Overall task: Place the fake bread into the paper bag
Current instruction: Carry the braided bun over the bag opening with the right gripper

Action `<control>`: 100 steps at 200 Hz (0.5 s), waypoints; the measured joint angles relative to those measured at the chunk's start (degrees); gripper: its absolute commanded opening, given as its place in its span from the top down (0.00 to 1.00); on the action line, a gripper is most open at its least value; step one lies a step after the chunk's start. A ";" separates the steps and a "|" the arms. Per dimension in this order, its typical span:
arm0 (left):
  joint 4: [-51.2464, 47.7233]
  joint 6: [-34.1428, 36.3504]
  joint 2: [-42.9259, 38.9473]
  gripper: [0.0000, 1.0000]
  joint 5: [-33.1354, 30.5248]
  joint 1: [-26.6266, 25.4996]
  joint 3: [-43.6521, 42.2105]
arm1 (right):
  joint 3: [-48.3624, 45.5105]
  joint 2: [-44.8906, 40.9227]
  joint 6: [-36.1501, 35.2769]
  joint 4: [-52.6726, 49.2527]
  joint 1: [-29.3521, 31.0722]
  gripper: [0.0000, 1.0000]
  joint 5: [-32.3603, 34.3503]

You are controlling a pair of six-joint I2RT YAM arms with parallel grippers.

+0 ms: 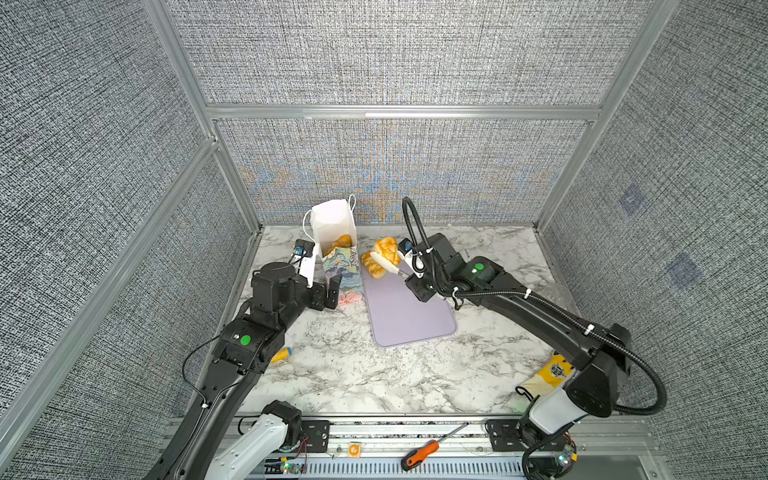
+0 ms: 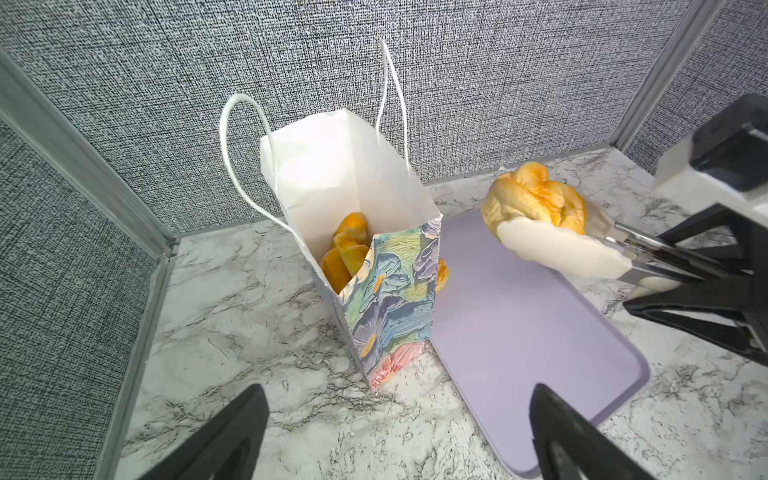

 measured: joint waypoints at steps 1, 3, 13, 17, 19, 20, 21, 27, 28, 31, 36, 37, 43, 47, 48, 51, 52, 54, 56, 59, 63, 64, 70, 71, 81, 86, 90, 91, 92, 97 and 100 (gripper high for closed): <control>0.00 0.00 0.02 0.00 -0.09 0.02 -0.02 | 0.07 0.00 0.00 0.04 0.09 0.45 -0.07; 0.00 0.00 0.07 0.00 -0.22 0.04 -0.04 | 0.15 0.00 0.00 0.07 0.15 0.45 -0.09; -0.02 0.00 0.22 0.01 -0.61 0.04 -0.15 | 1.05 0.02 0.00 0.22 0.74 0.45 -0.09; 0.00 0.00 0.26 0.01 -0.76 0.07 -0.20 | 1.42 0.09 0.02 0.26 0.96 0.45 -0.13; 0.00 0.00 0.28 0.01 -0.85 0.07 -0.20 | 1.68 0.13 0.02 0.31 1.09 0.45 -0.13; -0.02 0.00 0.31 0.01 -0.92 0.11 -0.22 | 1.86 0.17 0.02 0.28 1.18 0.45 -0.17; -0.02 0.00 0.31 0.00 -0.98 0.13 -0.22 | 1.95 0.20 0.02 0.28 1.22 0.45 -0.20; 0.00 0.02 0.33 0.00 -1.25 0.26 -0.26 | 2.82 0.44 0.00 0.37 1.62 0.45 -0.28; 0.02 0.02 0.33 0.01 -1.31 0.28 -0.26 | 2.93 0.48 0.00 0.39 1.68 0.45 -0.31; 0.04 0.02 0.33 0.00 -1.49 0.33 -0.28 | 3.41 0.68 0.00 0.50 1.90 0.45 -0.31; 0.04 0.02 0.33 0.01 -1.84 0.48 -0.33 | 4.11 1.01 0.00 0.72 2.25 0.45 -0.33; 0.04 0.02 0.33 0.01 -1.88 0.50 -0.33 | 4.31 1.11 0.00 0.79 2.34 0.45 -0.33; 0.11 0.02 0.35 0.00 -2.05 0.72 -0.39 | 5.22 1.62 -0.02 1.07 2.78 0.45 -0.52; 0.13 0.02 0.35 0.00 -2.08 0.76 -0.44 | 5.79 1.99 -0.04 1.14 2.99 0.45 -0.66; 0.11 0.02 0.37 0.00 -2.10 0.83 -0.44 | 6.03 2.14 -0.04 1.16 3.10 0.45 -0.72; 0.13 0.02 0.39 0.01 -2.16 0.94 -0.48 | 6.47 2.40 -0.07 1.18 3.28 0.45 -0.79; 0.13 0.02 0.39 0.01 -2.16 0.98 -0.48 | 6.58 2.49 -0.09 1.20 3.32 0.45 -0.79; 0.17 0.02 0.42 0.01 -2.23 1.09 -0.50 | 6.91 2.71 -0.13 1.29 3.45 0.45 -0.83; 0.22 0.02 0.44 0.00 -2.29 1.16 -0.52 | 7.26 2.95 -0.22 1.33 3.63 0.45 -0.90; 0.24 0.02 0.46 0.01 -2.40 1.27 -0.55 | 7.65 3.26 -0.31 1.44 3.78 0.45 -0.87; 0.33 0.02 0.50 0.00 -2.45 1.49 -0.57 | 8.31 3.74 -0.42 1.51 4.07 0.45 -0.94; 0.35 0.02 0.50 0.00 -2.47 1.53 -0.59 | 8.41 3.80 -0.44 1.51 4.11 0.45 -0.94; 0.52 0.02 0.52 0.00 -2.51 1.95 -0.66 | 9.35 4.50 -0.50 1.64 4.52 0.45 -1.11; 0.52 0.02 0.52 0.00 -2.54 2.05 -0.66 | 9.46 4.57 -0.50 1.64 4.55 0.45 -1.14; 0.63 0.02 0.48 0.01 -2.54 3.13 -0.68 | 11.13 5.75 -0.70 1.92 5.20 0.45 -1.38; 0.83 0.02 0.46 0.00 -2.49 3.63 -0.72 | 11.93 6.29 -0.76 2.01 5.49 0.45 -1.49; 0.96 0.02 0.44 0.00 -2.49 4.09 -0.74 | 12.50 6.75 -0.87 2.16 5.62 0.45 -1.62; 1.01 0.02 0.42 0.00 -2.43 4.26 -0.74 | 12.63 6.84 -0.87 2.19 5.64 0.45 -1.64; 1.01 0.02 0.42 0.00 -2.38 4.35 -0.74 | 12.87 6.99 -0.87 2.19 5.70 0.45 -1.66; 1.18 0.02 0.35 0.00 -1.92 5.18 -0.81 | 13.79 7.63 -0.94 2.12 5.95 0.45 -1.73; 1.31 0.02 0.31 0.00 -1.68 5.73 -0.85 | 14.29 8.02 -0.96 2.19 6.01 0.45 -1.73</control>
